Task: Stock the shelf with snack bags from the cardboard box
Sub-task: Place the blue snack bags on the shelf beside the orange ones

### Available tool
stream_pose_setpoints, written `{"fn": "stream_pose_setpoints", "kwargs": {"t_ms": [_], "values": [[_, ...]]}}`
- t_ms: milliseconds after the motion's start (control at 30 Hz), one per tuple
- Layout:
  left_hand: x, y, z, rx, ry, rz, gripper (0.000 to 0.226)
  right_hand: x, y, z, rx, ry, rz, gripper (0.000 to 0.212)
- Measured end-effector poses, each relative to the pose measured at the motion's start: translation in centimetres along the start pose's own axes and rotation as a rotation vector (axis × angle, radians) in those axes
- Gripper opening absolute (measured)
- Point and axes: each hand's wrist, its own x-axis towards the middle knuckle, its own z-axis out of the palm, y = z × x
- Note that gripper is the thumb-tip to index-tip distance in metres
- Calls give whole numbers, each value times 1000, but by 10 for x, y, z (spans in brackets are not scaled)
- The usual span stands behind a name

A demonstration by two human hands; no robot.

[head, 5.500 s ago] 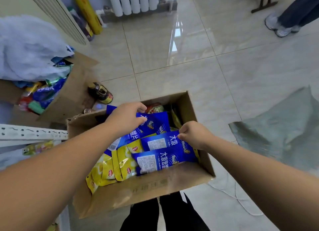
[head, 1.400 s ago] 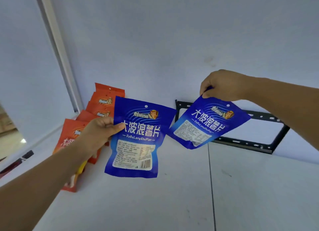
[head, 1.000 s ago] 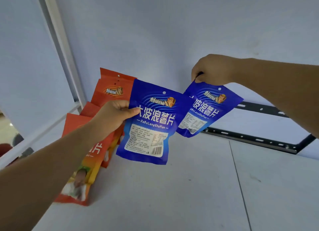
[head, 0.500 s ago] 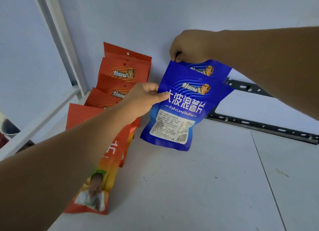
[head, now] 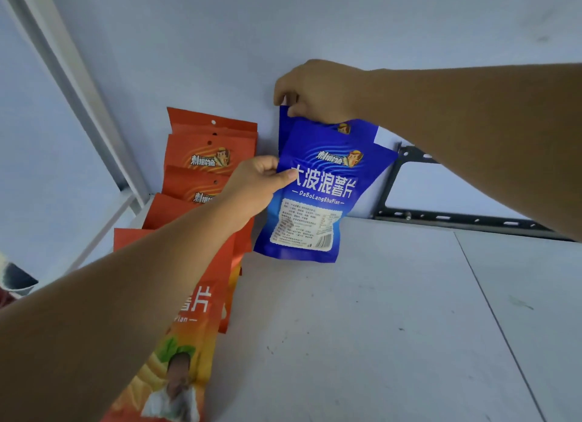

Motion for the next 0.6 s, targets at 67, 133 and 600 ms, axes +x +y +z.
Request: {"fn": "stream_pose_setpoints", "kwargs": {"t_ms": [67,133,600], "values": [[7,0,1,-16,25,3,20,-10,8,-9,48,75,40,30],[12,-2,5,-28,61,-7,21,-24,18,-17,74,131,70,29],[38,5,19,255,219,13,24,-123,55,-18,64,222,191,24]]}}
